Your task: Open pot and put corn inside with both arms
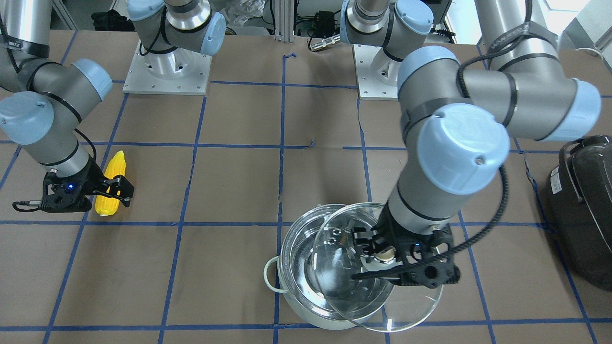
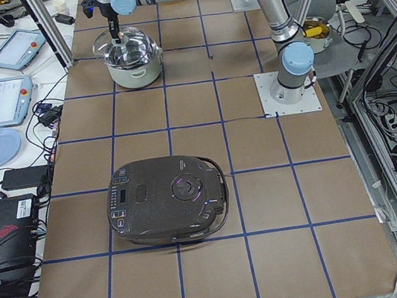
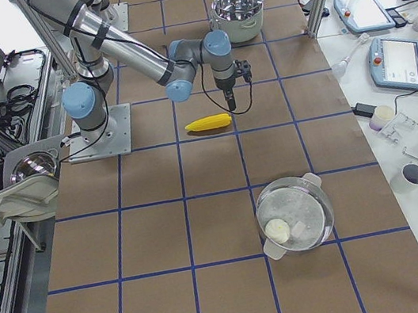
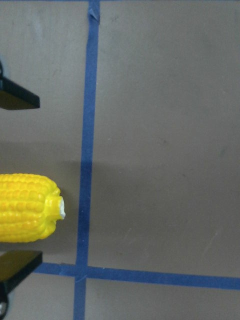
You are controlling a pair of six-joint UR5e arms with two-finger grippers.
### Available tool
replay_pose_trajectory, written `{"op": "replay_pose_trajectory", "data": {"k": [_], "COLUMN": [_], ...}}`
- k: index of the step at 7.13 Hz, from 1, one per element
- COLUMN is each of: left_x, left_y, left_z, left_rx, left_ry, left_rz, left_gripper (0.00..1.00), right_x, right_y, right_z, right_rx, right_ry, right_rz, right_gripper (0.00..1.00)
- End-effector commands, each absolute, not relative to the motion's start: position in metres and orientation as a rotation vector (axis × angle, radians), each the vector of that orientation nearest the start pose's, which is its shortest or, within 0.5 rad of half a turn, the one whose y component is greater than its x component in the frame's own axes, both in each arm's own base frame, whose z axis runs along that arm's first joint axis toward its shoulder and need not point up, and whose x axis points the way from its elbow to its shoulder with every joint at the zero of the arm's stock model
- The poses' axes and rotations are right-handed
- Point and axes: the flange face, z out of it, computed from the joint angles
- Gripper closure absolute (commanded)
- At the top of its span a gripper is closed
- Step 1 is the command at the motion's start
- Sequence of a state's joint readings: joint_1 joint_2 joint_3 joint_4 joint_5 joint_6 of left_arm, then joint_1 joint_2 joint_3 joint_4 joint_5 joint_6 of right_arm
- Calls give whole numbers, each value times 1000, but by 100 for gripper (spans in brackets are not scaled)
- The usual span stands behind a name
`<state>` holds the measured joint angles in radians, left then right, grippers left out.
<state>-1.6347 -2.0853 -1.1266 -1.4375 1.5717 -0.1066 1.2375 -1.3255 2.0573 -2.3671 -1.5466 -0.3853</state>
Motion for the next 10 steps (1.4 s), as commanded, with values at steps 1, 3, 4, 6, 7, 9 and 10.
{"op": "replay_pose_trajectory", "data": {"k": [1, 3, 4, 6, 7, 9, 10], "left_x": [-84, 0, 33, 68, 75, 93, 91], "left_y": [-707, -704, -697, -683, -675, -643, -630], "left_z": [413, 391, 372, 337, 308, 252, 236], "left_rx": [-67, 43, 135, 143, 182, 213, 208], "left_ry": [3149, 3156, 3160, 3181, 3178, 3153, 3151], "left_rz": [-35, 56, 108, 185, 181, 56, 34], "left_gripper": [100, 100, 100, 100, 100, 100, 100], "right_x": [-42, -48, -49, -48, -48, -49, -48], "right_y": [-504, -496, -494, -493, -493, -493, -493], "right_z": [205, 197, 195, 193, 190, 187, 188], "right_rx": [-65, -57, -84, -121, -133, -160, -168], "right_ry": [3151, 3171, 3174, 3169, 3166, 3164, 3163], "right_rz": [0, 63, 90, 100, 109, 121, 117], "right_gripper": [0, 0, 0, 13, 26, 61, 76]}}
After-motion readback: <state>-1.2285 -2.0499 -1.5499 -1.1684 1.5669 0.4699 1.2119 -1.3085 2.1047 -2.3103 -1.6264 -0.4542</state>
